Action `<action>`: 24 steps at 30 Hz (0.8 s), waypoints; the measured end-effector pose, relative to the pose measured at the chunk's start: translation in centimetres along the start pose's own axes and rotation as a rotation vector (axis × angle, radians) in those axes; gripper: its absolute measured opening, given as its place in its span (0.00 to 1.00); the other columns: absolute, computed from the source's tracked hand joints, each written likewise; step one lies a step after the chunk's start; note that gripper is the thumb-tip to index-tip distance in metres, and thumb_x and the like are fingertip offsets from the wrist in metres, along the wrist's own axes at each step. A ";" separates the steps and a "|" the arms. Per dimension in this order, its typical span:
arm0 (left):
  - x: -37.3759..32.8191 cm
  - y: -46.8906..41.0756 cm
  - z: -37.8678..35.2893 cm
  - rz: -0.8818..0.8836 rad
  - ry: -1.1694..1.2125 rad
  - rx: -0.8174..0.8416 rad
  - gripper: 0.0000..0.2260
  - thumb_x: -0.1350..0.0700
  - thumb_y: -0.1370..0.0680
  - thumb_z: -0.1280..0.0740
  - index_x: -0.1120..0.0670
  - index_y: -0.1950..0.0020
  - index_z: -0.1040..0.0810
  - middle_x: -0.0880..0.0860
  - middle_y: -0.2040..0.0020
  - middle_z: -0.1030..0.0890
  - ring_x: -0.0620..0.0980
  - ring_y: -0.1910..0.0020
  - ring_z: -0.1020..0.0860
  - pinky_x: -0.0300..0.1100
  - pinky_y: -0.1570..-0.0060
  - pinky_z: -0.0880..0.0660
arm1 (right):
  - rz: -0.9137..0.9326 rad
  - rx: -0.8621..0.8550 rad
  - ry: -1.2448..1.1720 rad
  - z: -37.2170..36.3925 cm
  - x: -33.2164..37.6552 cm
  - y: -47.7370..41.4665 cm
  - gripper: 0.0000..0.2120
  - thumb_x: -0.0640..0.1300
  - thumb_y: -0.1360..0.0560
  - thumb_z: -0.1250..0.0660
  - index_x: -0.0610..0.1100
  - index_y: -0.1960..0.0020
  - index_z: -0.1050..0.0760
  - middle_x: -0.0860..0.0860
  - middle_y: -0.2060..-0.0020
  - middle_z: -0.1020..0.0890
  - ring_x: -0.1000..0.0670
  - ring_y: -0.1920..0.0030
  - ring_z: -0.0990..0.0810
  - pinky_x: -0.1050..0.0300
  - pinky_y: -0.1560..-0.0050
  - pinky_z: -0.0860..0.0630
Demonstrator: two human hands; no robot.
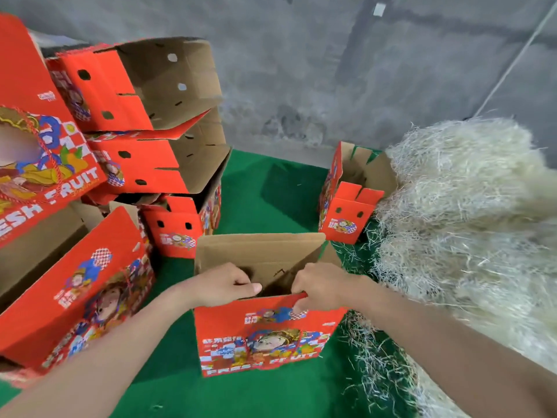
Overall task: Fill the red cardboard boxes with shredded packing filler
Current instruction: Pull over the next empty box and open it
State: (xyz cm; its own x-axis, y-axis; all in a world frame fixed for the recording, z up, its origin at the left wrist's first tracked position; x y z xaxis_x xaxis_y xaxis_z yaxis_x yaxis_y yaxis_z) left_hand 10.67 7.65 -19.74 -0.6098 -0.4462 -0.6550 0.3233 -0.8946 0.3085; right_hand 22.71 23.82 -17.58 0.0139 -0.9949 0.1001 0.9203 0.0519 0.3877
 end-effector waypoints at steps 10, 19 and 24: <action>-5.5 -1.7 -3.2 -0.147 0.025 0.248 0.10 0.44 0.25 0.33 0.46 0.58 0.15 0.42 0.57 0.16 0.41 0.58 0.19 0.39 0.56 0.24 | -0.230 0.184 -0.499 -1.9 -3.4 6.3 0.14 0.56 0.30 0.30 0.44 0.57 0.18 0.53 0.56 0.17 0.54 0.56 0.21 0.61 0.54 0.24; -7.5 -1.6 -4.8 -0.186 0.062 0.307 0.07 0.49 0.31 0.28 0.45 0.54 0.16 0.39 0.57 0.17 0.38 0.59 0.19 0.34 0.57 0.24 | -0.612 -0.412 -0.193 -4.0 -5.9 4.1 0.21 0.45 0.26 0.34 0.44 0.37 0.37 0.45 0.40 0.30 0.42 0.37 0.34 0.45 0.40 0.32; -8.5 -1.3 -5.9 -0.227 -0.001 0.305 0.05 0.57 0.30 0.30 0.51 0.58 0.15 0.38 0.60 0.16 0.40 0.59 0.19 0.38 0.54 0.23 | -0.675 -0.669 -0.008 -3.7 -6.6 4.7 0.16 0.45 0.26 0.35 0.45 0.39 0.32 0.43 0.40 0.32 0.41 0.39 0.34 0.47 0.41 0.33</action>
State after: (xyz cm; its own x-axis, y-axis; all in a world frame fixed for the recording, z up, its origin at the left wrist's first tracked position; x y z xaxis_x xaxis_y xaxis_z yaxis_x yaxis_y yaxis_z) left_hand 19.75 12.73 -18.61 -0.6422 -0.2355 -0.7295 -0.0506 -0.9366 0.3469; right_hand 28.42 30.29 -19.77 -0.6030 -0.7959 0.0535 0.7662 -0.5965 -0.2389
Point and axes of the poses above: each hand's wrist, its own y-axis away from the middle knuckle, its own z-axis out of the back of the hand, x = y × z, the point moved 2 cm from there along -y, towards the middle knuckle
